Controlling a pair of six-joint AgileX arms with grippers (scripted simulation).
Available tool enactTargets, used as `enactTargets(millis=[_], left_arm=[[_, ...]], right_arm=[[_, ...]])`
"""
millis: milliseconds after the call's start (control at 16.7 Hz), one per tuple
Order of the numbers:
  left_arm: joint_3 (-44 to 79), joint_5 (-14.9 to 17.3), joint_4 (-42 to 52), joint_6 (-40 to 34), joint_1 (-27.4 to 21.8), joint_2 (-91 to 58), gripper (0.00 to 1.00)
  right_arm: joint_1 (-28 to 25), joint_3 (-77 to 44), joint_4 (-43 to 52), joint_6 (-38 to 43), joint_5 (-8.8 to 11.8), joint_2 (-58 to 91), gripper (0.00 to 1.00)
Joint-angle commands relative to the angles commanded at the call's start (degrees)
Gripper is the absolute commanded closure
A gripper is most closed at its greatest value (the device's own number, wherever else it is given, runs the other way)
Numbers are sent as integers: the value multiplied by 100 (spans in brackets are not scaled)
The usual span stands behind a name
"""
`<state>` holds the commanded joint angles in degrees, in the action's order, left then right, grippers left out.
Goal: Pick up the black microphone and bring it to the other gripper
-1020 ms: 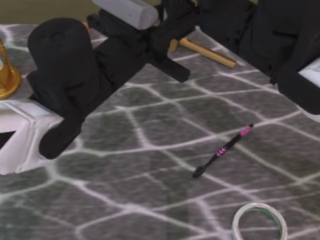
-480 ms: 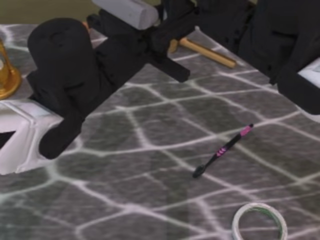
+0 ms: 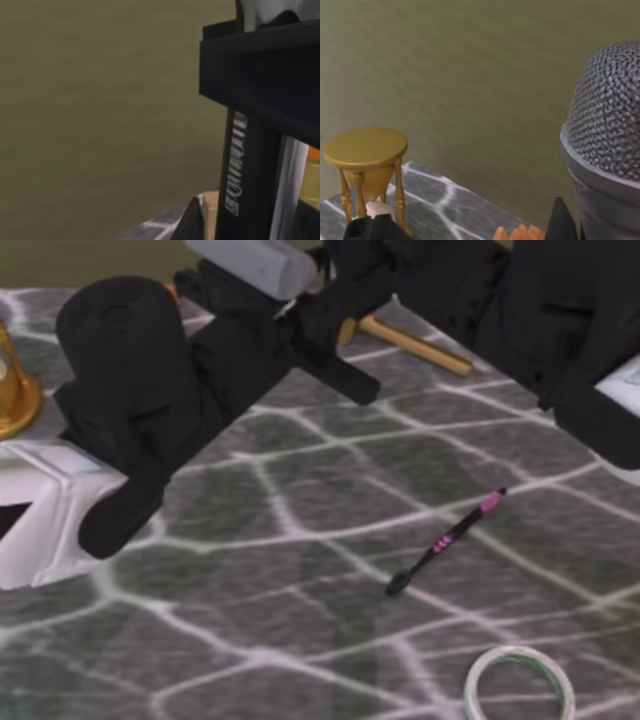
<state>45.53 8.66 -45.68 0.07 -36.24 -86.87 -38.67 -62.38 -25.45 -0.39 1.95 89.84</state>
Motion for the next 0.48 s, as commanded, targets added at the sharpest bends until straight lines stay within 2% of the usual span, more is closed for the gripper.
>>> enactTargets(millis=[180, 480], left_arm=[[0, 0, 0, 0, 0, 0, 2], [0, 0, 0, 0, 0, 0, 0]], right_arm=[[0, 0, 0, 0, 0, 0, 100], [0, 0, 0, 0, 0, 0, 100]])
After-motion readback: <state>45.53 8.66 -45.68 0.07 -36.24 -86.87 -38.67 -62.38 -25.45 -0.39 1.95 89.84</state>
